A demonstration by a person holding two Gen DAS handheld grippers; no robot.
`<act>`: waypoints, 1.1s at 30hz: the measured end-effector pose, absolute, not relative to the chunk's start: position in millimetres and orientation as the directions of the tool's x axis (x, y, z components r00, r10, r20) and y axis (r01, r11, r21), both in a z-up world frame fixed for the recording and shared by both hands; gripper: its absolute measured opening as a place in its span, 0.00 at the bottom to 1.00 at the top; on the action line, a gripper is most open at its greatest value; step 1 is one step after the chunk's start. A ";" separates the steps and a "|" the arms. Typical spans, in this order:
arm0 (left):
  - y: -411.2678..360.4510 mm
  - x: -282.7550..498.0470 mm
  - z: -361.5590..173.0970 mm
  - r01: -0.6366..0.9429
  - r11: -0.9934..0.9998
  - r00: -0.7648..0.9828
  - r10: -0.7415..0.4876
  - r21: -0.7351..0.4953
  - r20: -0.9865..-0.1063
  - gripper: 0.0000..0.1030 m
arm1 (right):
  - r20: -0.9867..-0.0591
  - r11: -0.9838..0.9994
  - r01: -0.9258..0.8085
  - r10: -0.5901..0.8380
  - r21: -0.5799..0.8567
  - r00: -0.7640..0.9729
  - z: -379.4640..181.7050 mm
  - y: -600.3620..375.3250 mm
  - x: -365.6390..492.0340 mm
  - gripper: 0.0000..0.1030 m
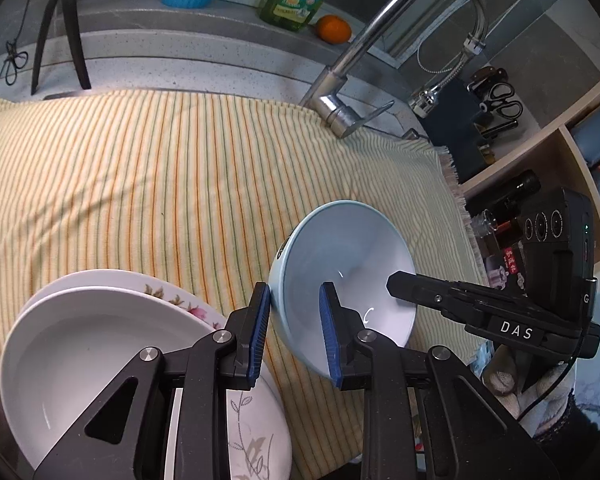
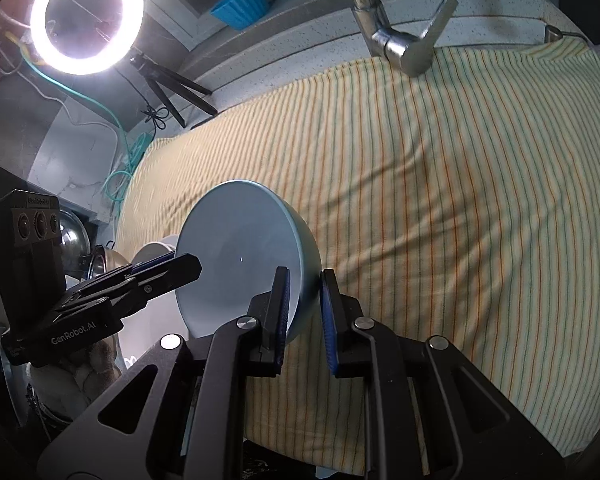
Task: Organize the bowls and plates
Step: 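Close both grippers on the rim of the pale blue bowl, then lift the pale blue bowl and carry it to the steel bowl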
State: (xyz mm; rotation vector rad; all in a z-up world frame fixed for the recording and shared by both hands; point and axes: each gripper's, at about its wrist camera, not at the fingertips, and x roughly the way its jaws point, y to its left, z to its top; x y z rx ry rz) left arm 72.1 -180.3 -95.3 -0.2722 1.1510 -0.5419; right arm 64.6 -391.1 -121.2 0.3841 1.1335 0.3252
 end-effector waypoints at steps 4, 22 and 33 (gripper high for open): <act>-171.4 67.3 -82.5 0.267 0.838 0.325 -0.544 -0.477 -0.774 0.22 | -0.797 0.886 -0.077 0.447 0.457 0.406 -107.4 -382.3 61.3 0.15; -82.3 32.6 -44.7 0.186 0.848 0.458 -0.521 -0.496 -0.720 0.22 | -0.757 0.861 -0.239 0.508 0.448 0.410 -62.0 -292.6 57.8 0.15; -1.6 7.3 -37.4 0.066 0.866 0.532 -0.451 -0.496 -0.717 0.22 | -0.745 0.812 -0.372 0.571 0.449 0.346 -51.5 -207.8 62.3 0.15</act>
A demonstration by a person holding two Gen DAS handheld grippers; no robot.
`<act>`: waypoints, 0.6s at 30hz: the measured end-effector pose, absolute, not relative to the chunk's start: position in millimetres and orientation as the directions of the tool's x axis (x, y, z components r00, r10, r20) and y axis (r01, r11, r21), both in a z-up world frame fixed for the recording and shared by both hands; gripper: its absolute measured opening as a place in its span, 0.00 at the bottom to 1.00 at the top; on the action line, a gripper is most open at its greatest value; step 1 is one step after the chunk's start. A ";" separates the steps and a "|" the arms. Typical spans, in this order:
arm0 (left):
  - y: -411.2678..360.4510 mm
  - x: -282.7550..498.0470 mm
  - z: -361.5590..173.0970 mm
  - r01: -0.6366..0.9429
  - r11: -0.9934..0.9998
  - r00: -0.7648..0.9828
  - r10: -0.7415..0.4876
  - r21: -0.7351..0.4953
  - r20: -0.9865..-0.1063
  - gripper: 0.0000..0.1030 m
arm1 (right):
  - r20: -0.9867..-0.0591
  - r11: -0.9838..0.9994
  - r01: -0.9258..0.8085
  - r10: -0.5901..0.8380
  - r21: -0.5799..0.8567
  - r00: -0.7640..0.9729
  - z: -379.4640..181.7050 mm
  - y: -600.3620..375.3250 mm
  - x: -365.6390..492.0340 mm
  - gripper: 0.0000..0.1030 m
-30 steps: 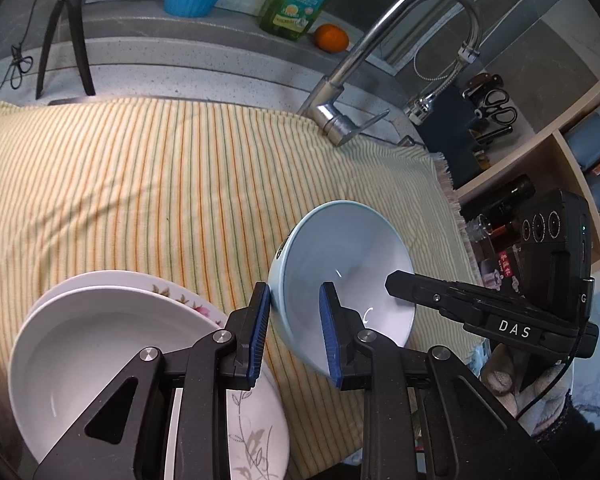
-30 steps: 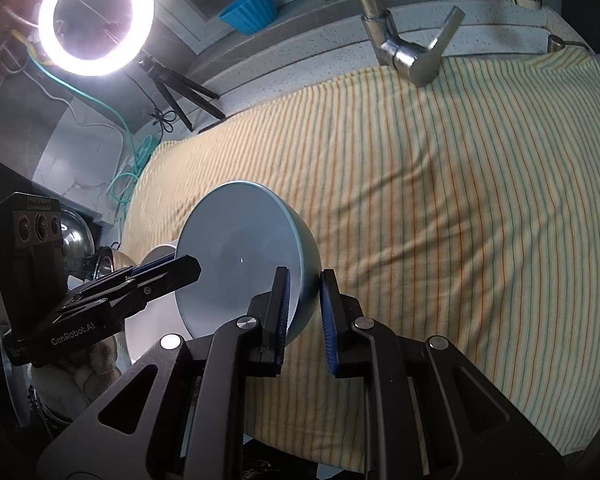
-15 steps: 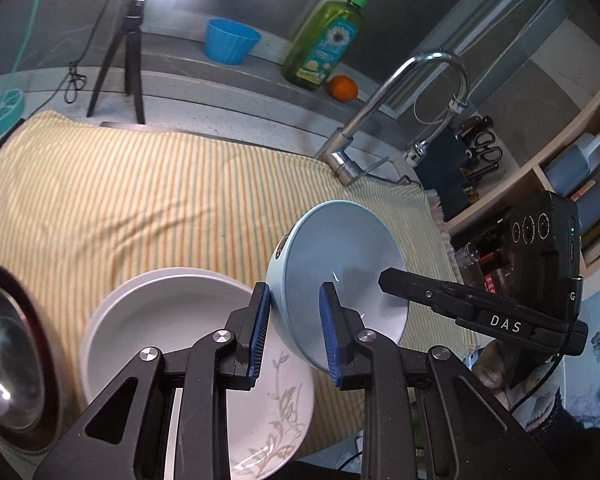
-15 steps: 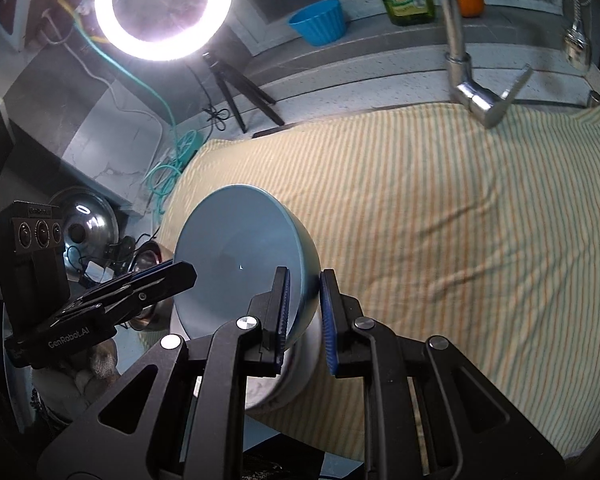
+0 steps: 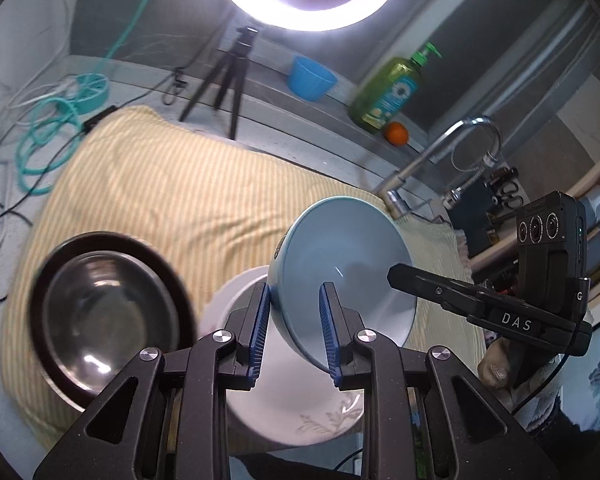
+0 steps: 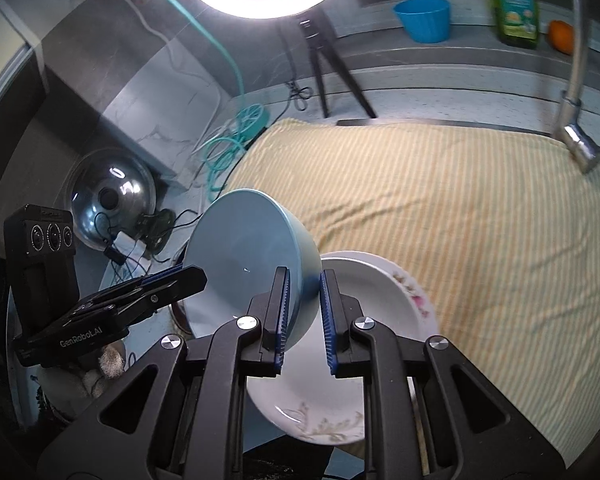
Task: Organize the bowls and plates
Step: 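Lift the pale blue bowl and carry it to the steel bowl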
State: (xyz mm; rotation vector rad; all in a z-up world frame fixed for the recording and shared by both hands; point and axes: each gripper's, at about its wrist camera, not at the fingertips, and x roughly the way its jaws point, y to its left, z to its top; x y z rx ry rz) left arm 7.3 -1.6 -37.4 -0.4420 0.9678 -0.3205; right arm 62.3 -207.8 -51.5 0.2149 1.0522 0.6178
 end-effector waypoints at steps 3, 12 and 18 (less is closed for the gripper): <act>20.4 0.4 -38.2 0.026 0.868 0.547 -0.428 -0.496 -0.720 0.22 | -0.744 0.795 -0.409 0.585 0.448 0.323 -51.6 -181.5 60.5 0.15; 71.2 -18.2 -42.5 -0.062 0.872 0.570 -0.369 -0.486 -0.734 0.22 | -0.751 0.760 -0.469 0.606 0.450 0.262 -59.5 -124.3 60.5 0.15; 96.1 -25.3 -51.4 -0.113 0.866 0.571 -0.345 -0.487 -0.745 0.22 | -0.767 0.750 -0.490 0.601 0.444 0.226 -70.1 -91.3 62.9 0.15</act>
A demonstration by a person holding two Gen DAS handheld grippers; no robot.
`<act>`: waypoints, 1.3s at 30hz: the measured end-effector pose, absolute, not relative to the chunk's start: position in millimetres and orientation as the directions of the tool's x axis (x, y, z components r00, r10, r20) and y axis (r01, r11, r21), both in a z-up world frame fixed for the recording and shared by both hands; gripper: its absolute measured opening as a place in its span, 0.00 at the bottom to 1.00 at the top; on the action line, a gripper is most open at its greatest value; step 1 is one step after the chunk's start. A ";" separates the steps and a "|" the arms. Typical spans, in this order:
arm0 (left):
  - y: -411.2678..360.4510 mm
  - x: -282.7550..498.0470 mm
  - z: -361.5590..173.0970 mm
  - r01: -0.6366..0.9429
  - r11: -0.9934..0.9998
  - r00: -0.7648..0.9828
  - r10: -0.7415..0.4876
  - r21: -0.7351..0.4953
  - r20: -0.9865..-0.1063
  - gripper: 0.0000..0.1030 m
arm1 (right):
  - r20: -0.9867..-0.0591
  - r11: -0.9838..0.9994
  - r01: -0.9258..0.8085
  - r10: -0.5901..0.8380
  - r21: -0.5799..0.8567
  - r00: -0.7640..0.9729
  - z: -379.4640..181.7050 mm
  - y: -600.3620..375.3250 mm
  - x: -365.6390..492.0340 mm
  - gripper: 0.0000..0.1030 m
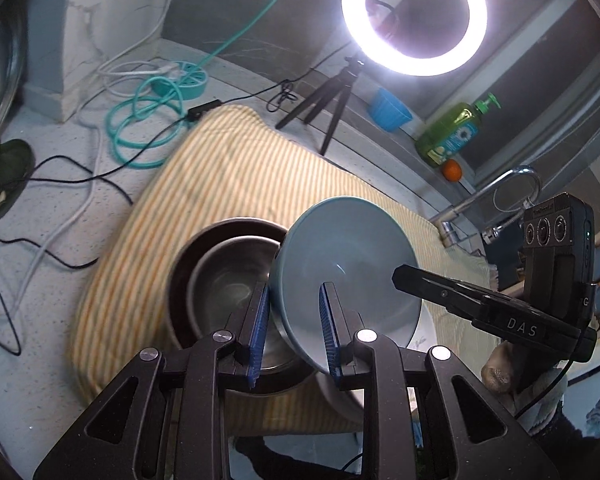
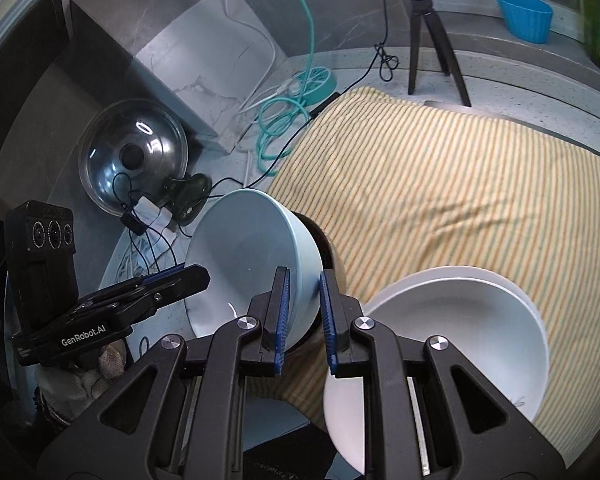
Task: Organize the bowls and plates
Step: 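Lift the pale blue bowl and carry it to the steel bowl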
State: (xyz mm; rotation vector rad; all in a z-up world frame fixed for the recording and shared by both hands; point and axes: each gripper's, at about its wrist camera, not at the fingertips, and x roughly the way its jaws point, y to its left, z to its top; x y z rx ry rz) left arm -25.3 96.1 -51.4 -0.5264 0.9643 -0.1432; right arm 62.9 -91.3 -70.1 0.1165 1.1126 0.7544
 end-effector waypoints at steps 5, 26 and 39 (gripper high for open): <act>112.5 -29.1 -61.2 -0.150 0.861 0.563 -0.330 -0.487 -0.758 0.22 | -0.785 0.748 -0.496 0.590 0.441 0.192 -84.5 -71.1 64.6 0.15; 125.7 -21.7 -88.2 -0.176 0.857 0.504 -0.343 -0.484 -0.792 0.22 | -0.837 0.783 -0.470 0.525 0.407 0.150 -117.3 -49.6 73.5 0.15; 128.4 -21.4 -84.5 -0.181 0.857 0.513 -0.336 -0.483 -0.789 0.22 | -0.831 0.783 -0.480 0.528 0.396 0.176 -110.0 -54.5 70.8 0.24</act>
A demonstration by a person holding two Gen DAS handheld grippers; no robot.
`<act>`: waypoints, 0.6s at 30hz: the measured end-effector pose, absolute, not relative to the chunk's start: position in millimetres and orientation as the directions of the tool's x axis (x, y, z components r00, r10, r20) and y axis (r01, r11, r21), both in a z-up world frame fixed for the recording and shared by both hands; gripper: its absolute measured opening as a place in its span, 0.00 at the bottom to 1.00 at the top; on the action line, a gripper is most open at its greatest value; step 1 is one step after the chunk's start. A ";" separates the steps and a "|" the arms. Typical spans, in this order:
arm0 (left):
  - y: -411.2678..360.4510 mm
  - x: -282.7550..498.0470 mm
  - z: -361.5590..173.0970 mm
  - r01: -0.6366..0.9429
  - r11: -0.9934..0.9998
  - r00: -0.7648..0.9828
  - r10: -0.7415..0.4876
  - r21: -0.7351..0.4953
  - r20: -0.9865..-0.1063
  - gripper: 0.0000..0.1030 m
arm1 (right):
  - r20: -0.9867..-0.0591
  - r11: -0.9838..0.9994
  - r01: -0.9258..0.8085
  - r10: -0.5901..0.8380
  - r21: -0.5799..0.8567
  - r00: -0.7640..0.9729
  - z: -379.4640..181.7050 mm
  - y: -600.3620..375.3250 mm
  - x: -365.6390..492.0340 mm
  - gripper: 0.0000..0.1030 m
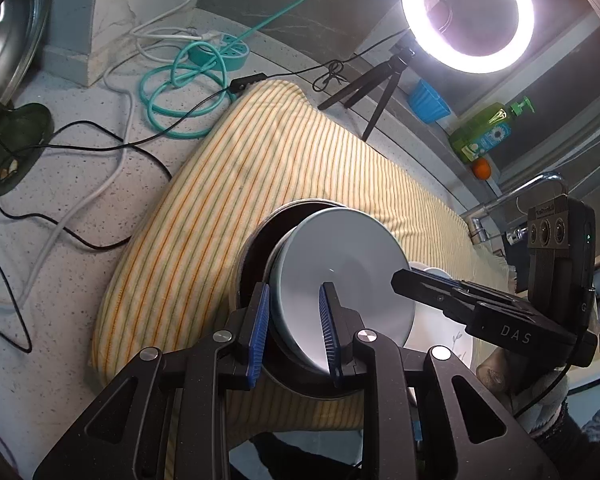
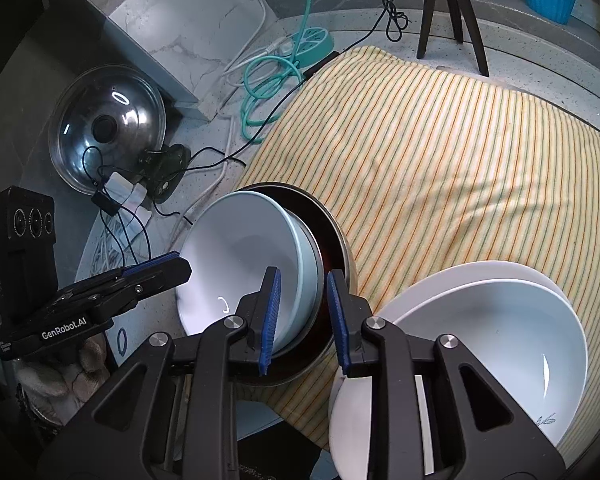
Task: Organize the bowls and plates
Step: 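Lift the pale blue bowl and carry it to the steel bowl, then lower the pale blue bowl into the red-sided bowl inside the steel bowl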
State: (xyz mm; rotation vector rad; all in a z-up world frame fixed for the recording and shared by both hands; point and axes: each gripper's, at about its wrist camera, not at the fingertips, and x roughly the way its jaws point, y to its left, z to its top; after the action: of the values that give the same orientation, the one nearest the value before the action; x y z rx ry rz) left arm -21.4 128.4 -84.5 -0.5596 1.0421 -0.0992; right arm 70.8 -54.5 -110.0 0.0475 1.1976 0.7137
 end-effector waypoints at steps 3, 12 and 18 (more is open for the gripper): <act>130.2 -22.7 -82.4 -0.187 0.852 0.521 -0.336 -0.489 -0.785 0.22 | -0.826 0.784 -0.470 0.534 0.404 0.179 -107.7 -60.8 70.9 0.24; 148.1 -37.4 -73.6 -0.236 0.831 0.572 -0.300 -0.504 -0.763 0.22 | -0.798 0.792 -0.401 0.567 0.460 0.205 -103.3 -91.1 73.7 0.24; 159.5 -42.6 -87.4 -0.283 0.806 0.561 -0.301 -0.520 -0.772 0.22 | -0.793 0.793 -0.351 0.580 0.497 0.188 -112.7 -105.1 77.3 0.24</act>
State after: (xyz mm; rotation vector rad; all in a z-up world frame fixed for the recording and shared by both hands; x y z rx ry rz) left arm -42.6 159.5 -87.4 -0.6615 0.9955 -0.0111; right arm 77.3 -105.1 -112.7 0.2222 1.2161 0.6624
